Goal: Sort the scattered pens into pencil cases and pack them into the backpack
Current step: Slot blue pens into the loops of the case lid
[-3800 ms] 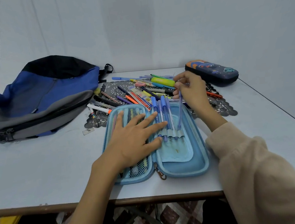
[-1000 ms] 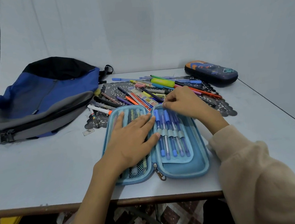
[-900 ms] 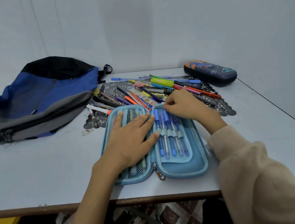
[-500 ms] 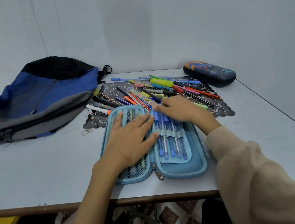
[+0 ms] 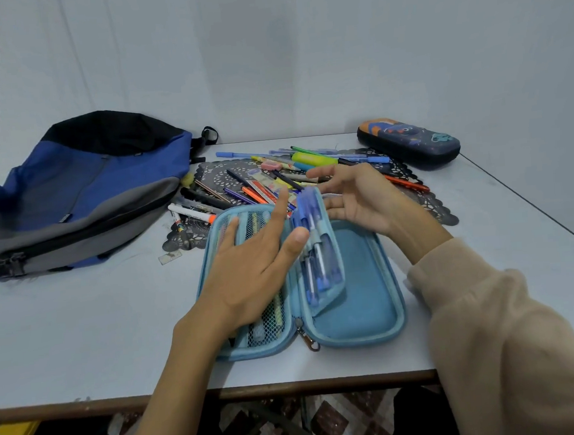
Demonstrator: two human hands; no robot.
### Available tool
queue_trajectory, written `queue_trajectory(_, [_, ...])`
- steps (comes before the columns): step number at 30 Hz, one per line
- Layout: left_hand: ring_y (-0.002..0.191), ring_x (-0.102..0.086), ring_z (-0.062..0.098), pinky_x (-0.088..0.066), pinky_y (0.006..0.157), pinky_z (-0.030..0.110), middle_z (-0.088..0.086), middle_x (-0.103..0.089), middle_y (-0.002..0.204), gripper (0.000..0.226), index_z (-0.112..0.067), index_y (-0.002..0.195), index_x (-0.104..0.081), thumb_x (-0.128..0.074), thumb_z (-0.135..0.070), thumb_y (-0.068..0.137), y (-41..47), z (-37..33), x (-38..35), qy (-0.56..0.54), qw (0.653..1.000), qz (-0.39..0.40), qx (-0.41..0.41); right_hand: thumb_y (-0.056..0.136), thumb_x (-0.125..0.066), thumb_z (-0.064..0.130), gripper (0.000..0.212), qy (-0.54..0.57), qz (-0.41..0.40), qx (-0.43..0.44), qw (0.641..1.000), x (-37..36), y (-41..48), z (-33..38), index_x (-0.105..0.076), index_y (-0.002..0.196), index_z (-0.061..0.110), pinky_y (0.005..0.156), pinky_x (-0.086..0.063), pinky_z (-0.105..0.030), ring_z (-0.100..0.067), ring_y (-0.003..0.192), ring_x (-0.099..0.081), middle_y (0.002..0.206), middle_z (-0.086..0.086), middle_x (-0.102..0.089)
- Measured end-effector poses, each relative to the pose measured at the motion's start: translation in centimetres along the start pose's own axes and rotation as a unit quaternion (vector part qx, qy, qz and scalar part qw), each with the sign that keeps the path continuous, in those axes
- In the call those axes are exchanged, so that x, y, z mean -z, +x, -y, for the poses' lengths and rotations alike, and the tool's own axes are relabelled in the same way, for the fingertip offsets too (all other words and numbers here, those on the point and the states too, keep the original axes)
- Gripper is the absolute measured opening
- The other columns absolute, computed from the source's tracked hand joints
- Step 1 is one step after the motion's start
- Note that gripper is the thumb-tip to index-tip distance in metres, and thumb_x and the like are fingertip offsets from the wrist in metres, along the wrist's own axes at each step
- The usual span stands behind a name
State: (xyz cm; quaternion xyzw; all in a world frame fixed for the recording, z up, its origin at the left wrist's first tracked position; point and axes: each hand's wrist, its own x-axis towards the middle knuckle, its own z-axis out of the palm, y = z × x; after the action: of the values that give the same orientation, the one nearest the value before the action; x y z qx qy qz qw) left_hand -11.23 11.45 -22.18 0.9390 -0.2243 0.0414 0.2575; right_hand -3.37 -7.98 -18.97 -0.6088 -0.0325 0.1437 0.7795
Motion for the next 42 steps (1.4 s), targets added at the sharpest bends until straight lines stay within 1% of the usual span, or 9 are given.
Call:
queue_trajectory(3, [0.121,-0.004,-0.034,0.005,0.122,0.038,-0.031,-0.026,0.137,0.071,-0.047,0.147,0.021,0.003,-0.075,0.085,-0.2,-0.4,0.2,-0.048,0.998,-0.028,-0.003,0.084,-0.051,-0.009,0.035,-0.053,0.058,0.007,0.997,-0.6,0.0,-0.8,-0.059,0.113,0.009,0.067,-0.057,-0.031,-0.023,0.077,-0.06,0.097,-0.014,-0.062])
queue_trajectory(10, [0.137,-0.018,-0.016,-0.001,0.122,0.039,-0.019,-0.034,0.152,0.075,-0.049,0.151,0.001,-0.017,-0.076,0.083,-0.5,-0.4,0.7,-0.062,0.997,-0.04,-0.005,0.088,-0.064,0.007,0.032,-0.122,0.067,0.002,0.99,-0.5,0.2,-1.8,-0.061,0.12,0.012,0.061,-0.055,-0.034,-0.022,0.071,-0.06,0.094,-0.012,-0.062])
queue_trajectory(14, [0.091,-0.016,-0.046,-0.001,0.121,0.031,-0.011,-0.047,0.098,0.058,-0.058,0.145,0.002,-0.024,-0.039,0.097,-0.9,-0.9,1.0,-0.086,0.995,-0.02,0.043,0.085,-0.071,0.01,0.035,-0.132,0.072,-0.003,0.989,-0.2,0.5,-1.9,-0.062,0.119,0.01,0.062,-0.056,-0.036,-0.026,0.078,-0.06,0.096,-0.014,-0.063])
queue_trajectory(19, [0.088,-0.046,-0.017,-0.005,0.12,0.029,-0.01,-0.053,0.052,0.066,-0.052,0.149,0.0,-0.011,-0.036,0.085,-1.5,-1.1,0.1,-0.06,0.995,-0.062,0.048,0.086,-0.064,0.003,0.018,-0.226,-0.001,0.011,0.974,-1.7,1.6,-0.6,-0.065,0.104,0.0,0.045,-0.052,-0.027,-0.021,0.056,-0.06,0.078,-0.013,-0.064])
queue_trajectory(26, [0.089,-0.054,-0.002,-0.003,0.121,0.032,0.003,-0.054,0.054,0.067,-0.055,0.147,0.008,-0.001,-0.046,0.081,-1.3,-0.7,-0.3,-0.045,0.996,-0.068,0.037,0.087,-0.055,0.013,0.014,-0.66,-0.102,0.132,0.732,-2.5,8.0,0.3,-0.069,0.089,0.012,0.07,-0.046,-0.028,-0.024,0.089,-0.062,0.093,-0.005,-0.067])
queue_trajectory(29, [0.086,-0.052,-0.006,-0.003,0.121,0.034,-0.002,-0.067,0.078,0.068,-0.052,0.148,0.009,0.001,-0.046,0.081,-1.3,-0.8,-0.3,-0.023,0.997,-0.059,0.034,0.089,-0.058,0.018,0.017,-0.705,-0.108,0.099,0.693,-1.9,9.1,-0.7,-0.07,0.097,0.009,0.068,-0.044,-0.03,-0.028,0.094,-0.062,0.102,-0.011,-0.067])
queue_trajectory(33, [0.082,-0.053,-0.006,-0.002,0.121,0.035,-0.007,-0.053,0.053,0.067,-0.056,0.147,0.01,0.0,-0.048,0.081,-1.3,-1.4,-0.3,-0.039,0.996,-0.064,0.044,0.085,-0.063,0.021,0.016,-0.719,-0.119,0.104,0.677,-1.9,9.2,-0.6,-0.069,0.089,0.007,0.071,-0.047,-0.035,-0.024,0.089,-0.057,0.098,-0.006,-0.059])
queue_trajectory(37, [0.084,-0.054,-0.002,-0.005,0.121,0.038,-0.002,-0.05,0.051,0.066,-0.056,0.146,0.009,0.0,-0.049,0.081,-1.4,-1.8,-0.2,-0.032,0.996,-0.073,0.047,0.077,-0.069,0.014,0.016,-0.607,-0.12,0.044,0.784,-1.7,9.5,-0.5,-0.059,0.068,0.005,0.059,-0.041,-0.032,-0.022,0.068,-0.051,0.072,-0.009,-0.054])
queue_trajectory(42, [0.089,-0.055,0.002,-0.001,0.122,0.044,-0.003,-0.048,0.055,0.067,-0.054,0.148,0.006,-0.003,-0.05,0.082,-1.4,-2.5,0.0,-0.04,0.996,-0.063,0.055,0.077,-0.068,-0.002,0.017,-0.267,-0.205,0.078,0.938,-0.8,8.5,0.7,-0.069,0.093,-0.007,0.058,-0.049,-0.029,-0.019,0.068,-0.058,0.085,-0.021,-0.067])
